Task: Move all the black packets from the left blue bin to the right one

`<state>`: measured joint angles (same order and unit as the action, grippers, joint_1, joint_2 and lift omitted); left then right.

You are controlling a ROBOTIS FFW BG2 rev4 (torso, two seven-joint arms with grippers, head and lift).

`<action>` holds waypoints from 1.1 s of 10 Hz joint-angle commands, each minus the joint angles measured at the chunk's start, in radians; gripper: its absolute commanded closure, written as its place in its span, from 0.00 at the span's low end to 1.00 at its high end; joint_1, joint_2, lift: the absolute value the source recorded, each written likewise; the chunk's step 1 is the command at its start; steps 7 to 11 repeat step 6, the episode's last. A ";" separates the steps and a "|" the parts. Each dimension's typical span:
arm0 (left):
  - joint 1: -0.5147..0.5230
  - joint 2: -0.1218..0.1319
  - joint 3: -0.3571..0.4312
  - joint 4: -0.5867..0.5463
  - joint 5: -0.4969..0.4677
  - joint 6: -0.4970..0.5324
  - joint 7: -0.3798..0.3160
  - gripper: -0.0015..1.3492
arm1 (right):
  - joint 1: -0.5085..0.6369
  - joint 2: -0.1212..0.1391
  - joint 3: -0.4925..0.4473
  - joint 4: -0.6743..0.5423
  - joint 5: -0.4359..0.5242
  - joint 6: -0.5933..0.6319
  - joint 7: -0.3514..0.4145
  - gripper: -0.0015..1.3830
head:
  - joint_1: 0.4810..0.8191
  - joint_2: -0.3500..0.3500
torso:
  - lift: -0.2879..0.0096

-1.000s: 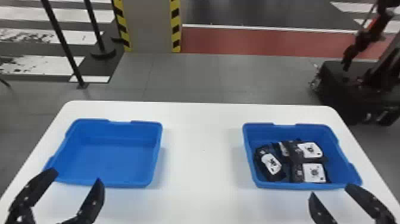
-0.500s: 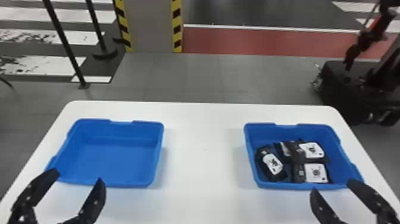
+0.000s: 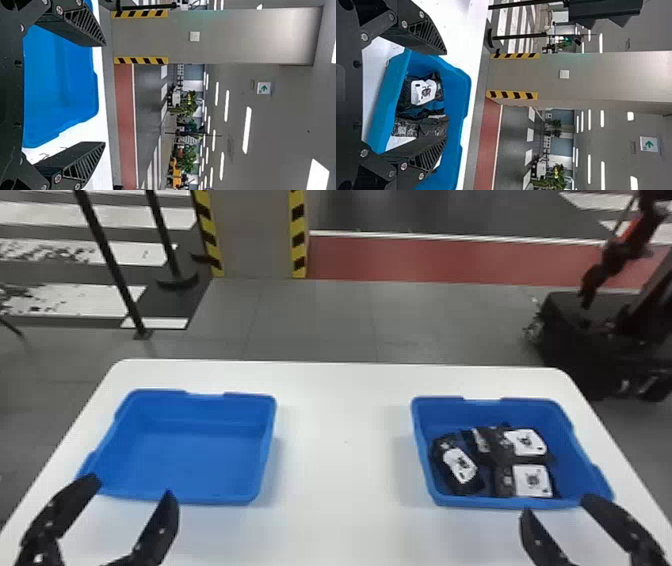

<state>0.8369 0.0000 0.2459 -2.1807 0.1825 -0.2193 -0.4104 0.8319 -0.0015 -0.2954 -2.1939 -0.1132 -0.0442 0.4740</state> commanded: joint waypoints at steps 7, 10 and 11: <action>-0.007 -0.003 0.000 0.002 -0.002 0.016 0.001 0.11 | -0.010 0.002 0.002 0.013 -0.014 0.000 0.000 0.21 | 0.63 0.48 | 0.60; -0.007 -0.003 0.000 0.002 -0.002 0.016 0.001 0.11 | -0.010 0.002 0.002 0.013 -0.014 0.000 0.000 0.21 | 0.63 0.48 | 0.60; -0.007 -0.003 0.000 0.002 -0.002 0.016 0.001 0.11 | -0.010 0.002 0.002 0.013 -0.014 0.000 0.000 0.21 | 0.63 0.48 | 0.60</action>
